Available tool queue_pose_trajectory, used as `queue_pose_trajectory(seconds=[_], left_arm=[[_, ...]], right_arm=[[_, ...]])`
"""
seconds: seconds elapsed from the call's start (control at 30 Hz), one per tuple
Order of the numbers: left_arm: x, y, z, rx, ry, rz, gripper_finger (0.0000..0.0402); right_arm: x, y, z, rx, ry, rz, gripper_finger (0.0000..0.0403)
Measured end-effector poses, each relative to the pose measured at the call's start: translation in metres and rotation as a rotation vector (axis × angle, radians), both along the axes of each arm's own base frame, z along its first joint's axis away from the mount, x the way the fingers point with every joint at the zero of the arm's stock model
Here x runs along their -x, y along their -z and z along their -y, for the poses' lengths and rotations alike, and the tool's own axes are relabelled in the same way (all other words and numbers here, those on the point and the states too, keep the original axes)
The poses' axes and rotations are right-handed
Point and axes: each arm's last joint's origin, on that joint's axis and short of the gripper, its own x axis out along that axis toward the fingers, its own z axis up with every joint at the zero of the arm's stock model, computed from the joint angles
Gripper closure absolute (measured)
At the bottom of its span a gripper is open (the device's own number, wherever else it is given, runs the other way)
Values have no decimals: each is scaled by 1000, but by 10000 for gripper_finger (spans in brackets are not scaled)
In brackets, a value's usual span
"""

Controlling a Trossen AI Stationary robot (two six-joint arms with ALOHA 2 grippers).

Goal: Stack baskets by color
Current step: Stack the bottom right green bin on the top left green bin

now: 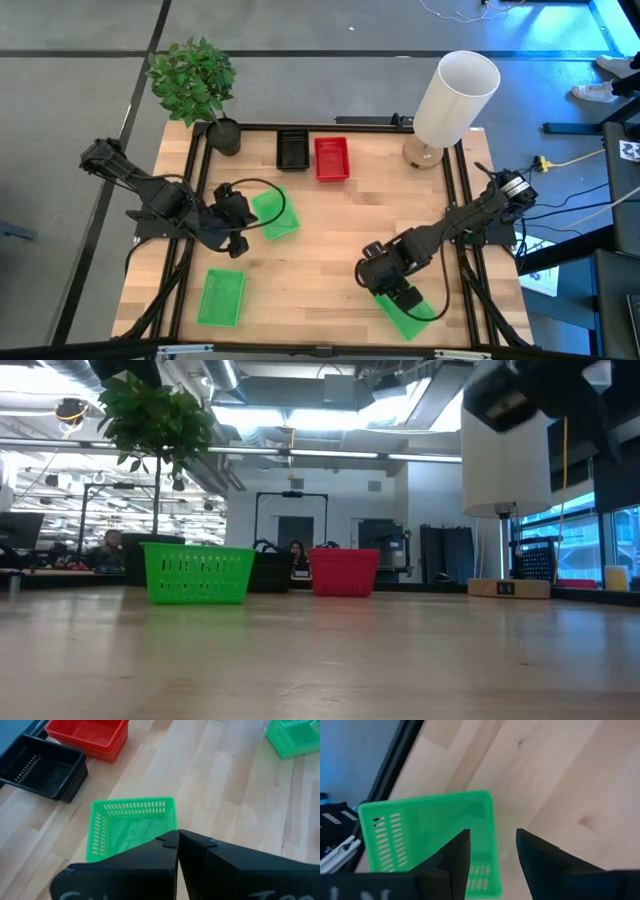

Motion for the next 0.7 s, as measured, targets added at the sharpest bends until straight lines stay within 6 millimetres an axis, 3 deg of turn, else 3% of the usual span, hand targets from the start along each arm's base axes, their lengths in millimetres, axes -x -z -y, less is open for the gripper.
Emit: queue_pose_trajectory(seconds=[0.4, 0.7], left_arm=[[1, -1, -1, 2, -5, 9, 401], [1, -2, -2, 2, -22, 18, 401]], right_arm=[[16, 40, 1, 26, -27, -57, 244], [22, 75, 5, -6, -23, 0, 246]])
